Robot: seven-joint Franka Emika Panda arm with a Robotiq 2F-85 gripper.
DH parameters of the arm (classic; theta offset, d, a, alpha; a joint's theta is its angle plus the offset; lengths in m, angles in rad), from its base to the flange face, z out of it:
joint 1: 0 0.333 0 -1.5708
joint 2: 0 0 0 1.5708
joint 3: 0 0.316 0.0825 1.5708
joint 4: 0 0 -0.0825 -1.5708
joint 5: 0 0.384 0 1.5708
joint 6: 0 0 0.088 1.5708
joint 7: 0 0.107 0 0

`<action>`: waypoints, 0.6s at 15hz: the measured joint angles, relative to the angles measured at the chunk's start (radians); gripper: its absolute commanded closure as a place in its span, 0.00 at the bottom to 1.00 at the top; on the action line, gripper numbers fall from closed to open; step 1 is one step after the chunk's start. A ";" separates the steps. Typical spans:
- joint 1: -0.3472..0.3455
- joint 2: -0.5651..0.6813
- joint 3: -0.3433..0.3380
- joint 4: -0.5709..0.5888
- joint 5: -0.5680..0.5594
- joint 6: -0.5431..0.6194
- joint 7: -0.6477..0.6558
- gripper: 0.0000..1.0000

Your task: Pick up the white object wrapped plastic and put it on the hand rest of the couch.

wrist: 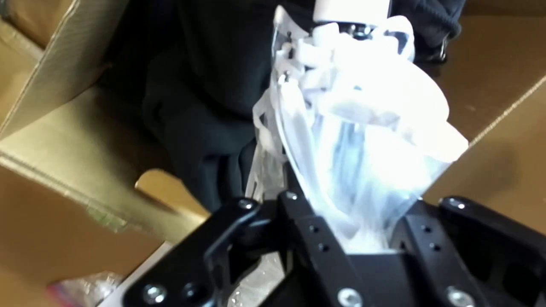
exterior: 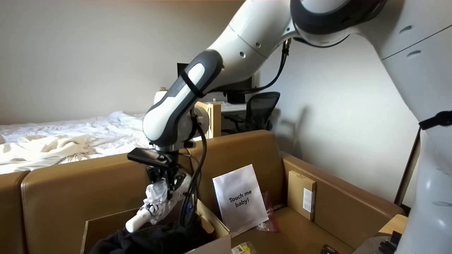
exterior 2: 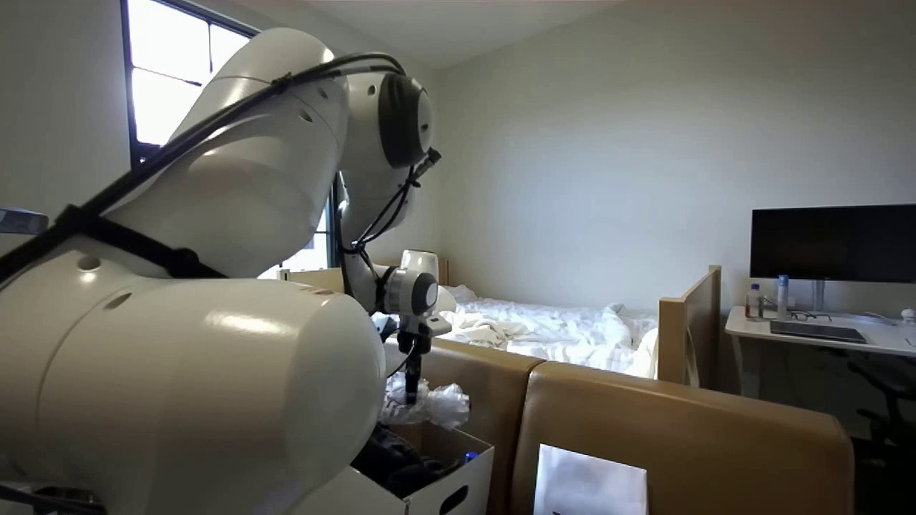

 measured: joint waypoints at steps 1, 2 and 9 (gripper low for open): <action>0.023 -0.051 -0.038 -0.020 -0.065 -0.035 0.036 0.87; 0.039 -0.100 -0.069 -0.039 -0.135 -0.068 0.073 0.87; -0.071 -0.423 -0.121 -0.266 -0.404 -0.185 0.190 0.87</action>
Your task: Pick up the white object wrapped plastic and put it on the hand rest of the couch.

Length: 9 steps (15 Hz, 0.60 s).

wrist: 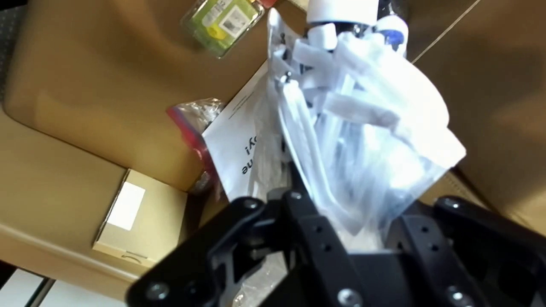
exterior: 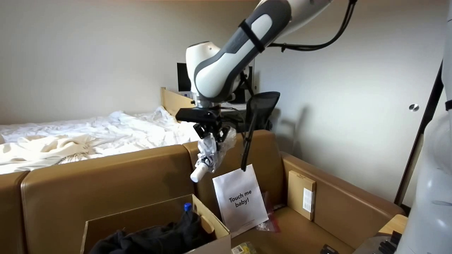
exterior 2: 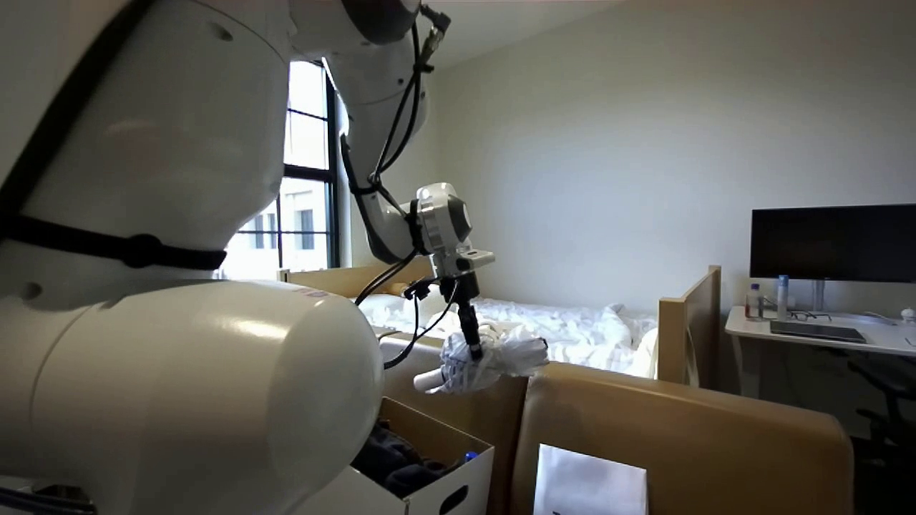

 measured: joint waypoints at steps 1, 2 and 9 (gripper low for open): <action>-0.035 -0.041 0.005 -0.041 -0.006 -0.002 -0.008 0.87; -0.073 -0.082 0.009 -0.083 -0.008 -0.004 -0.038 0.86; -0.186 -0.311 -0.093 -0.348 0.104 0.092 -0.551 0.89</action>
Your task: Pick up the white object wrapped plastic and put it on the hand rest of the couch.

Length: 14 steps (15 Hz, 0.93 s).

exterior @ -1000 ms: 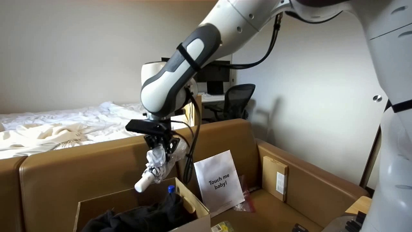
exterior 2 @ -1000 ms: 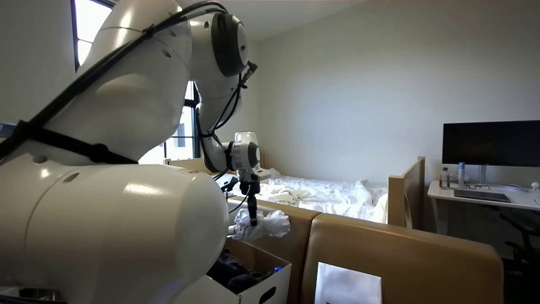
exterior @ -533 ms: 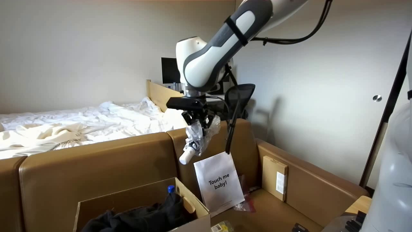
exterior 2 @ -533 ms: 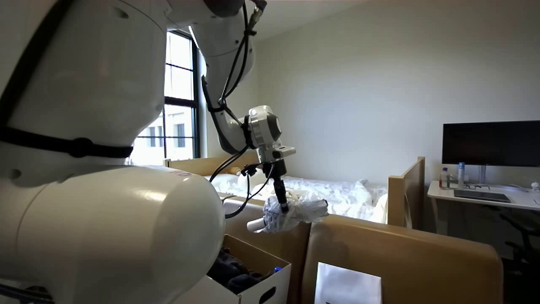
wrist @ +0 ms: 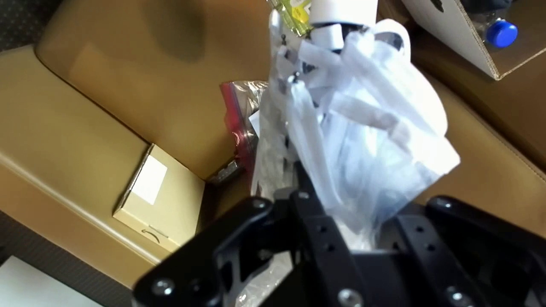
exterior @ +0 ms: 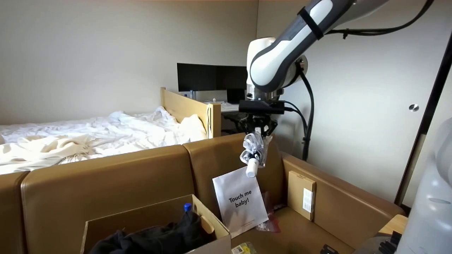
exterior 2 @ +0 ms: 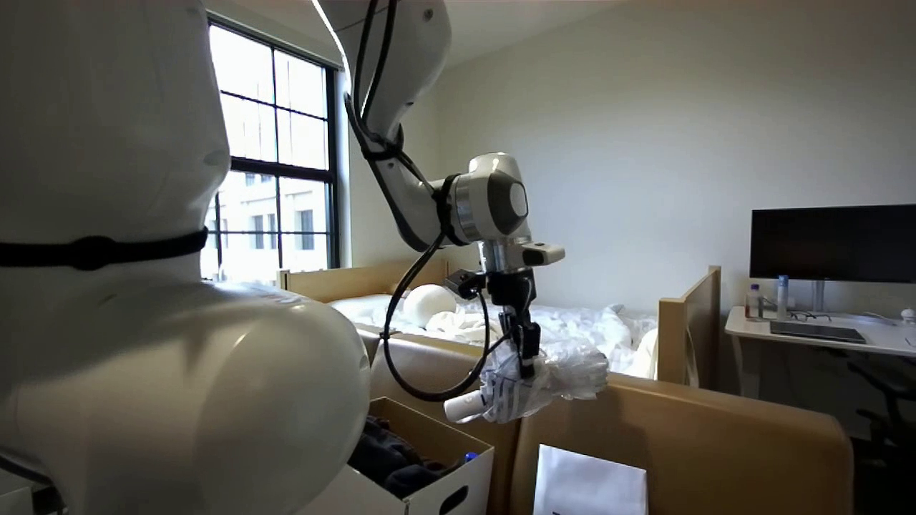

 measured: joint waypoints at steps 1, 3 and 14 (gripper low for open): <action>0.020 -0.027 -0.057 -0.021 -0.001 0.015 -0.074 0.88; 0.039 -0.088 -0.160 -0.043 -0.005 0.030 -0.228 0.78; -0.103 -0.153 -0.153 -0.055 0.019 0.048 -0.569 0.91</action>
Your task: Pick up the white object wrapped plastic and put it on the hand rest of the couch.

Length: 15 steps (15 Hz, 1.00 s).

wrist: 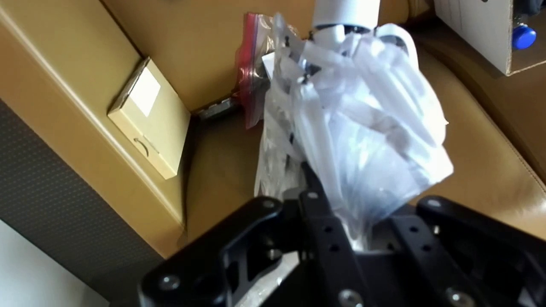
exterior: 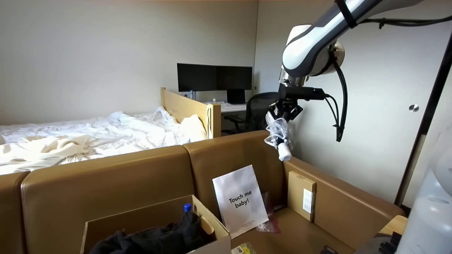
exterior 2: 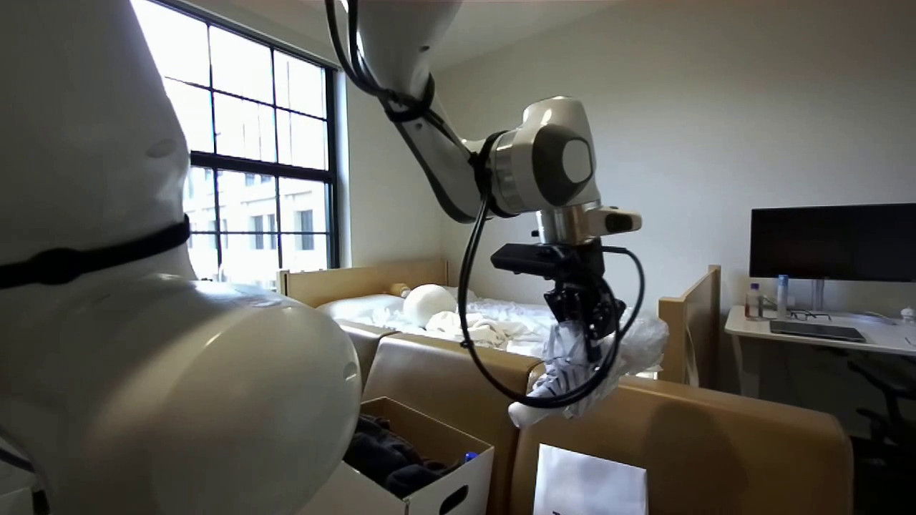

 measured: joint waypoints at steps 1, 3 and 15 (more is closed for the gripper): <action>0.015 0.005 -0.054 0.017 -0.002 0.001 -0.078 0.90; 0.078 0.008 -0.206 0.055 0.001 0.000 -0.227 0.90; 0.621 0.023 -1.096 0.366 0.001 -0.322 -1.007 0.84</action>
